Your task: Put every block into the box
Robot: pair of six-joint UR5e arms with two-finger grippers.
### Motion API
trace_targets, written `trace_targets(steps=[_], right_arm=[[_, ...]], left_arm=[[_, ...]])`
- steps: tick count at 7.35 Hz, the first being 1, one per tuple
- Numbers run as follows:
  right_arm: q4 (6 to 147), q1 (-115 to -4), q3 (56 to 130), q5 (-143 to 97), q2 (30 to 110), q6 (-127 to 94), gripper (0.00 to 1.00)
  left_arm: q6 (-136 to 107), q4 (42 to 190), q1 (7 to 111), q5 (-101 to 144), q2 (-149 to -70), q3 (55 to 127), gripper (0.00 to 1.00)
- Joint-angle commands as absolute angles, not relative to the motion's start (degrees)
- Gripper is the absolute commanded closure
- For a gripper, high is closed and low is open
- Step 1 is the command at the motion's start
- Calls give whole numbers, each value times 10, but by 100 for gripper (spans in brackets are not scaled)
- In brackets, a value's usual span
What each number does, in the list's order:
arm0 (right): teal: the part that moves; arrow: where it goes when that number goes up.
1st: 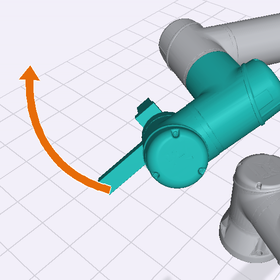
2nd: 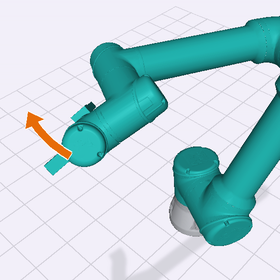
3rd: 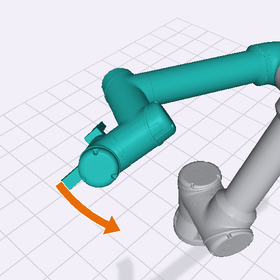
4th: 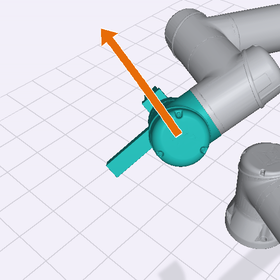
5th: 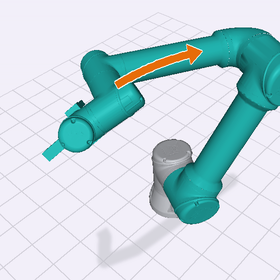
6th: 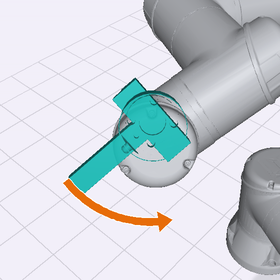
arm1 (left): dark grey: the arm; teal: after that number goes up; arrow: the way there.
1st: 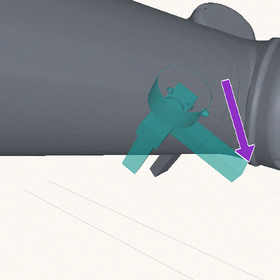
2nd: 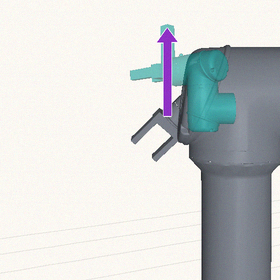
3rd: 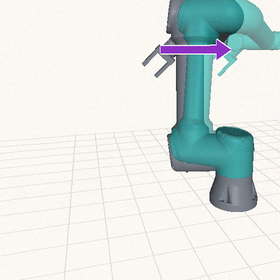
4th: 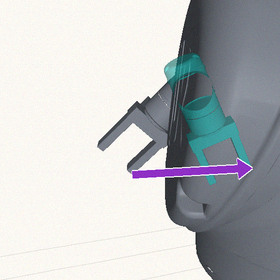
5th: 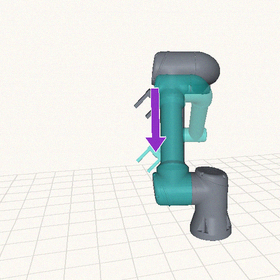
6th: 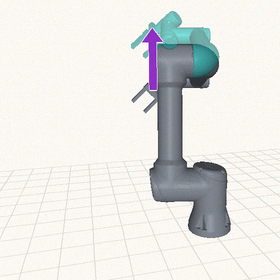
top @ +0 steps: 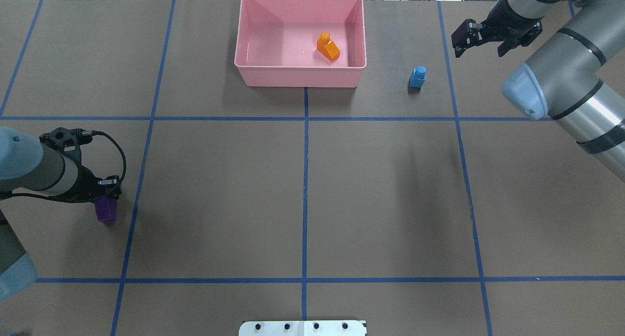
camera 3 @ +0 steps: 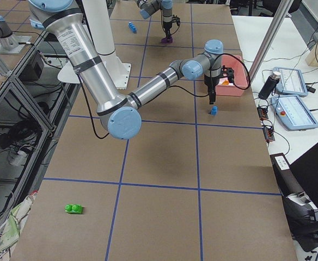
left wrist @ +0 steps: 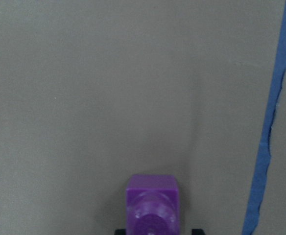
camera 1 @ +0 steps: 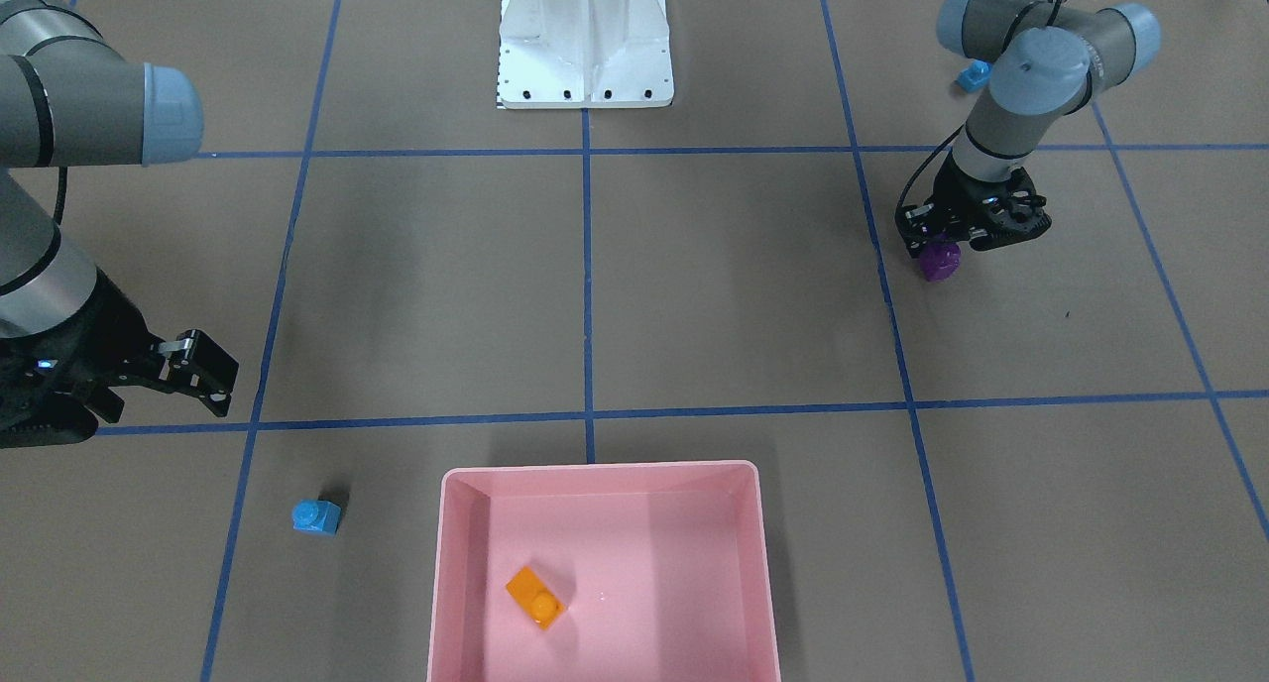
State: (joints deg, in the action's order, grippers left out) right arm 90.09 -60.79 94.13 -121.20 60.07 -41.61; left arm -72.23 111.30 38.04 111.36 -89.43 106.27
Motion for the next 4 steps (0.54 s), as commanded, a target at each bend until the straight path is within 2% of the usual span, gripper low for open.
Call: trace_targets(steps=[1,3,4], right_arm=[[901,-605,940,-1210,600,-418,0],[897,-603,933,-1209,600,-417,0],[896,-603,926,-1209,598,-416,0]], left_arm=[[-715,1113,380,1114,-891,1063,100],[-683,1111,381,1121,-898,1083,100],[-684,1093,390,1115,-928,1097,100]])
